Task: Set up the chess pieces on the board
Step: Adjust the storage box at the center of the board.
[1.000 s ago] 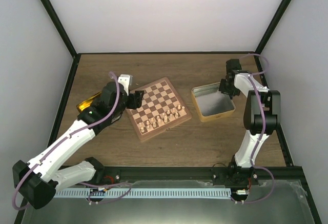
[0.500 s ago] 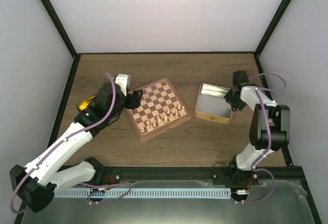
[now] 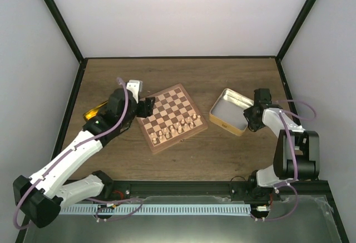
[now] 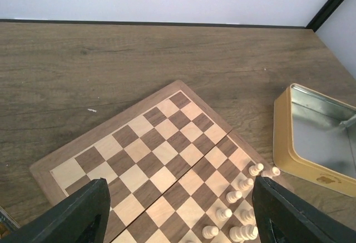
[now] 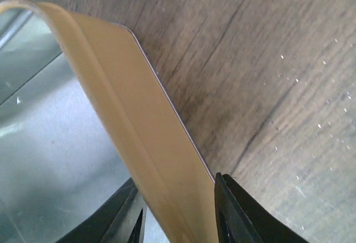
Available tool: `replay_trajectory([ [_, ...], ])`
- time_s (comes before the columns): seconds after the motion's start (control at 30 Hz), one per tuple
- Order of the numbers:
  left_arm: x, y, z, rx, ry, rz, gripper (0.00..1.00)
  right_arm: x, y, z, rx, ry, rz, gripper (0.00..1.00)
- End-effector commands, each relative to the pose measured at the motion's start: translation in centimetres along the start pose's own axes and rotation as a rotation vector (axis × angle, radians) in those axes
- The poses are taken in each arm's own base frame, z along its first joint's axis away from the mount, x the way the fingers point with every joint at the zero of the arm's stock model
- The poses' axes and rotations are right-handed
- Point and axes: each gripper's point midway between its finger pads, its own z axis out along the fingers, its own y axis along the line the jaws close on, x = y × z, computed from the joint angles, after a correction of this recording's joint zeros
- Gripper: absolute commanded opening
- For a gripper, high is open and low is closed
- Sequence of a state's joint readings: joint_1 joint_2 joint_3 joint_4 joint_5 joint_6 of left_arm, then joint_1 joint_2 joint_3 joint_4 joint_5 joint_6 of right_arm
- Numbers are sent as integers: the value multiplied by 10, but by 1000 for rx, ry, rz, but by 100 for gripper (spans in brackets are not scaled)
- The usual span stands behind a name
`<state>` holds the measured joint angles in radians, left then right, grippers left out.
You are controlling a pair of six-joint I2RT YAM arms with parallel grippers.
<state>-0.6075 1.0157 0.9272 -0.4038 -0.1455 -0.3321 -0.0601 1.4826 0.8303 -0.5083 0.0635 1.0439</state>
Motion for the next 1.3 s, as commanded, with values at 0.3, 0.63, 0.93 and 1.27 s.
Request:
replay_trajectory([
  [0.3, -41, 9, 59, -40, 7, 2, 72, -17, 28, -34, -153, -85, -193, 72],
  [0.63, -66, 18, 84, 55, -36, -26, 77, -52, 78, -27, -108, -157, -758, 89],
  [0.93, -89, 33, 84, 41, -110, -27, 80, -29, 101, -3, -218, -38, -1055, 90],
  [1.27, -99, 43, 80, 24, -133, -75, 80, -32, 114, 20, -215, -11, -1199, 87],
])
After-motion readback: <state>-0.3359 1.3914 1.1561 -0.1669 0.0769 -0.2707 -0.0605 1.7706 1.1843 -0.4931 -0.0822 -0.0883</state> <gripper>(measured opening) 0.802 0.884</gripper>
